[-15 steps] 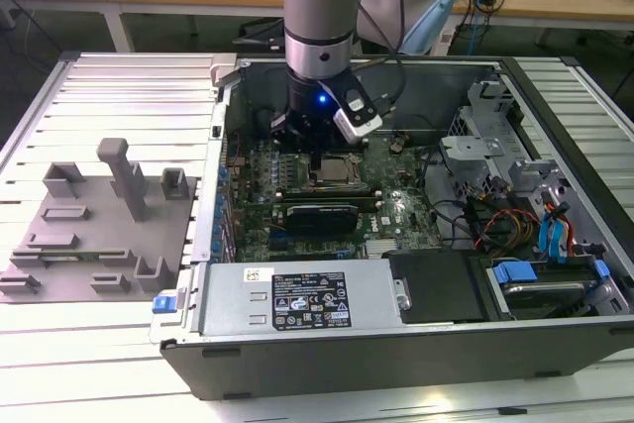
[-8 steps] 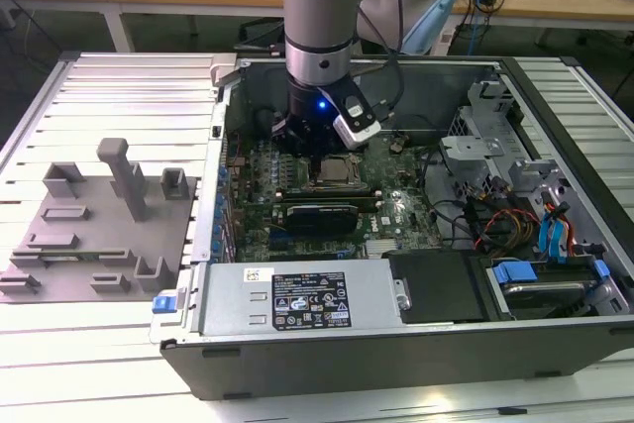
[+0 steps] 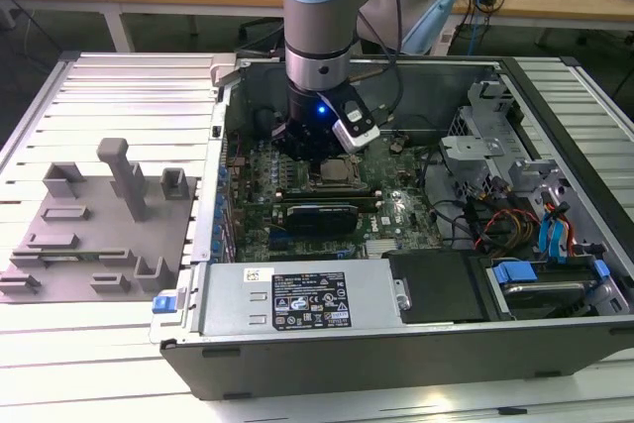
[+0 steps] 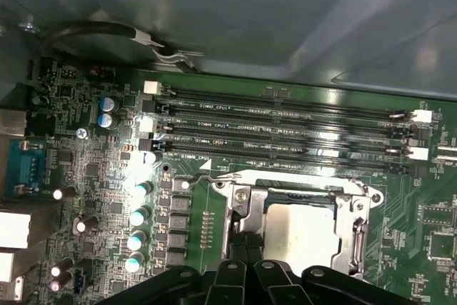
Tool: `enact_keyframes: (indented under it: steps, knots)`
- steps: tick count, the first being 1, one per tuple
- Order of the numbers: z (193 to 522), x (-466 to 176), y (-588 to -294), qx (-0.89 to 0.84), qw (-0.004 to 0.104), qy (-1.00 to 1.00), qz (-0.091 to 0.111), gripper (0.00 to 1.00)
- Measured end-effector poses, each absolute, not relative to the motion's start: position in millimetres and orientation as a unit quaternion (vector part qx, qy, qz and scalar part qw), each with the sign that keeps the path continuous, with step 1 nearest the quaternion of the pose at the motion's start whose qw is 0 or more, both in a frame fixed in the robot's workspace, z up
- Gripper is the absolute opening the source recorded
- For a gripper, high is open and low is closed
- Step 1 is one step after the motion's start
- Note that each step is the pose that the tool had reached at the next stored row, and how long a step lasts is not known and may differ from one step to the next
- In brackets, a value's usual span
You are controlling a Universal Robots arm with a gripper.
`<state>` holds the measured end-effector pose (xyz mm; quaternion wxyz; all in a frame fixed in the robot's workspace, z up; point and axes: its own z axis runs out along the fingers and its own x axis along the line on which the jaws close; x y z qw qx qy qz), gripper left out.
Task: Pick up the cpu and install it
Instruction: 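Close the cpu cover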
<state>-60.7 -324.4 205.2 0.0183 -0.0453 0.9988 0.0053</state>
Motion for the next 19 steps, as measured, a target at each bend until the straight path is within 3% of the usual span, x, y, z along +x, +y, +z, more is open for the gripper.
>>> enact_keyframes:
  steps: [19]
  knots:
    - [205.9,-61.1,-317.6,-0.045,0.019,0.999,0.008,0.11]
